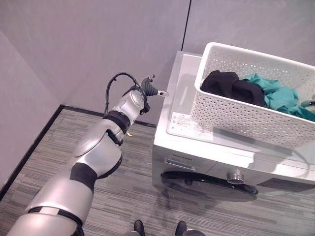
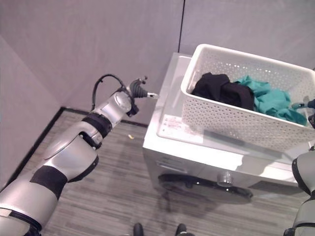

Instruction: Grab the laundry basket,head to the washer,open it,put in the laundry and shut it.

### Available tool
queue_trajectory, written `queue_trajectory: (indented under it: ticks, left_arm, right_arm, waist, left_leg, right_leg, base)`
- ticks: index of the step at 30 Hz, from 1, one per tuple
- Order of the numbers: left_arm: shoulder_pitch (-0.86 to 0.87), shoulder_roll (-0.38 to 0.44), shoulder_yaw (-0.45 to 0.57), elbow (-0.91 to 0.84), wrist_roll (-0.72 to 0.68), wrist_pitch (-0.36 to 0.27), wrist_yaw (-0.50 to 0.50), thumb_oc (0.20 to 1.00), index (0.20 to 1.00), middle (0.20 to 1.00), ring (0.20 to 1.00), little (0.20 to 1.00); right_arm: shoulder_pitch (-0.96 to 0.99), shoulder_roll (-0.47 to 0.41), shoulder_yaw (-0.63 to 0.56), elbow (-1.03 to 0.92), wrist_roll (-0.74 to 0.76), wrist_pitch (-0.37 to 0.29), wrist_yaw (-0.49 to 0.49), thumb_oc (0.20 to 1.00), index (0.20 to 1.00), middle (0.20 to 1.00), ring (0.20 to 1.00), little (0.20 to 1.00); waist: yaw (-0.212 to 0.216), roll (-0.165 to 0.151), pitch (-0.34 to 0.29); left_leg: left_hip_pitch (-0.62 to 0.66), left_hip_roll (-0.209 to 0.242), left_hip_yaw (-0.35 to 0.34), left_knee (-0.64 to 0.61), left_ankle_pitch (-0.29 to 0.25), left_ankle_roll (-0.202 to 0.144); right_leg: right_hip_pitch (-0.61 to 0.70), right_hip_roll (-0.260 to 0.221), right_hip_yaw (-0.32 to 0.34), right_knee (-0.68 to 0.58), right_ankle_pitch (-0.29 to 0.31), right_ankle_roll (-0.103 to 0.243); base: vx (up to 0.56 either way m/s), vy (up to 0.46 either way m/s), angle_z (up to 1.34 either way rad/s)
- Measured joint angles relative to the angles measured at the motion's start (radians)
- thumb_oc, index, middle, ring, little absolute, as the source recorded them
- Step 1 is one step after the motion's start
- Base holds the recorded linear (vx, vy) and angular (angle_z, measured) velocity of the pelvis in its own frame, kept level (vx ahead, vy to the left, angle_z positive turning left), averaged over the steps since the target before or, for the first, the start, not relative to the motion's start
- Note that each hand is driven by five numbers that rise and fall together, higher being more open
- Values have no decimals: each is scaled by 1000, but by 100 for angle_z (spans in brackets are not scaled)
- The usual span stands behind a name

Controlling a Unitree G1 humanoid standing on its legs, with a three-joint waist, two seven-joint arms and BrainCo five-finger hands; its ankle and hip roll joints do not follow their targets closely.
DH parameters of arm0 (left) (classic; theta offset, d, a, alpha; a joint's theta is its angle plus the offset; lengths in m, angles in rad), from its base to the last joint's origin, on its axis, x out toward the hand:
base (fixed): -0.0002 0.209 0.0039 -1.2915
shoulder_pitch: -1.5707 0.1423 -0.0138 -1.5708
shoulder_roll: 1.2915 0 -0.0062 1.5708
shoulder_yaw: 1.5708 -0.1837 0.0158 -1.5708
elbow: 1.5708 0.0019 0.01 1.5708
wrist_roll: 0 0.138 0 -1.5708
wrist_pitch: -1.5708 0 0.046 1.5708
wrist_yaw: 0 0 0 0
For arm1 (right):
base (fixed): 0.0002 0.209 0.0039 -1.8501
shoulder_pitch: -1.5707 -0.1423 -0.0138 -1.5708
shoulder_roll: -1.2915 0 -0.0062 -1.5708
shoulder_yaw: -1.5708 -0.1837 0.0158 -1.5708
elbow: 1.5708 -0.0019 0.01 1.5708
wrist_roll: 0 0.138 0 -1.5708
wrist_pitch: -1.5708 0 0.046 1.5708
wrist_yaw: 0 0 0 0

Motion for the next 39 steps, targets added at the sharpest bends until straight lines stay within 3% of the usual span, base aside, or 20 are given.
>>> queue_trajectory:
  ticks: [8,18,24,26,28,29,31,33,35,36,39]
  left_arm:
    - [-58,71,62,-53,-65,-30,38,1000,1000,1000,1000,1000]
    - [-58,125,84,-117,-96,-57,43,1000,1000,1000,1000,1000]
    - [-38,250,153,-278,-127,-69,71,1000,1000,1000,1000,1000]
    - [7,333,208,-375,-131,-91,91,1000,1000,1000,1000,1000]
    - [125,440,308,-556,-130,-111,99,1000,1000,1000,1000,1000]
    - [152,477,327,-564,-130,-111,107,1000,1000,1000,1000,1000]
    - [283,575,390,-687,-130,-114,104,1000,1000,1000,1000,1000]
    - [504,671,529,-827,-122,-129,102,1000,1000,1000,1000,1000]
    - [611,699,595,-861,-114,-124,93,1000,1000,1000,1000,1000]
    - [715,713,656,-917,-108,-126,76,1000,1000,1000,1000,1000]
    - [1207,711,946,-1149,-71,-144,15,1000,1000,1000,1000,1000]
  right_arm:
    - [5,25,-48,-108,146,-4,-71,1000,1000,1000,1000,1000]
    - [15,1,-86,-296,170,-37,-123,1000,1000,1000,1000,1000]
    - [134,-62,-279,-501,226,-73,-201,1000,1000,1000,1000,1000]
    - [255,-94,-392,-594,226,-94,-235,1000,1000,1000,1000,1000]
    - [501,-118,-639,-763,224,-127,-258,1000,1000,1000,1000,1000]
    - [561,-123,-689,-775,225,-120,-269,1000,1000,1000,1000,1000]
    - [795,-133,-890,-868,221,-116,-288,1000,1000,1000,1000,1000]
    - [1075,-124,-1180,-957,202,-124,-321,1000,1000,1000,1000,1000]
    - [1209,-119,-1305,-994,160,-119,-338,1000,1000,1000,1000,1000]
    - [1316,-93,-1399,-1040,122,-117,-341,1000,1000,1000,1000,1000]
    - [1595,146,-1603,-1259,-17,-108,-359,1000,1000,1000,1000,1000]
  waist:
    - [-4,9,-3]
    - [4,12,-2]
    - [4,15,-1]
    - [6,18,-2]
    - [5,27,-1]
    - [9,31,-2]
    - [16,41,0]
    - [26,52,-3]
    - [30,48,-1]
    - [35,40,0]
    - [56,14,-4]
  left_leg:
    - [31,0,17,1,0,0]
    - [32,-1,9,1,0,0]
    - [36,-1,-8,0,0,0]
    - [41,-2,-9,0,0,0]
    - [41,-2,-10,-1,0,0]
    - [43,-3,-11,0,0,0]
    - [52,-4,-10,-2,0,0]
    - [58,-4,-11,-5,0,0]
    - [61,-4,-10,-1,0,0]
    - [61,-4,-10,6,-1,0]
    - [75,-2,-6,19,-1,0]
  right_leg:
    - [24,-1,3,0,0,0]
    - [30,-1,-2,0,0,0]
    - [40,-1,-6,0,0,0]
    - [45,-1,-6,0,0,0]
    - [46,-1,-6,0,0,0]
    - [50,-2,-6,0,0,0]
    - [57,-2,-6,0,0,0]
    - [62,-1,-7,0,0,0]
    - [68,-1,-7,0,0,0]
    - [73,-2,-8,0,0,0]
    - [80,-4,0,0,0,-1]
  base:
    - [-10,29,-6]
    - [-6,26,4]
    - [16,32,7]
    - [45,28,2]
    - [43,28,4]
    - [82,31,3]
    - [68,24,-1]
    - [44,13,1]
    - [42,13,3]
    - [61,19,-1]
    - [32,15,-22]
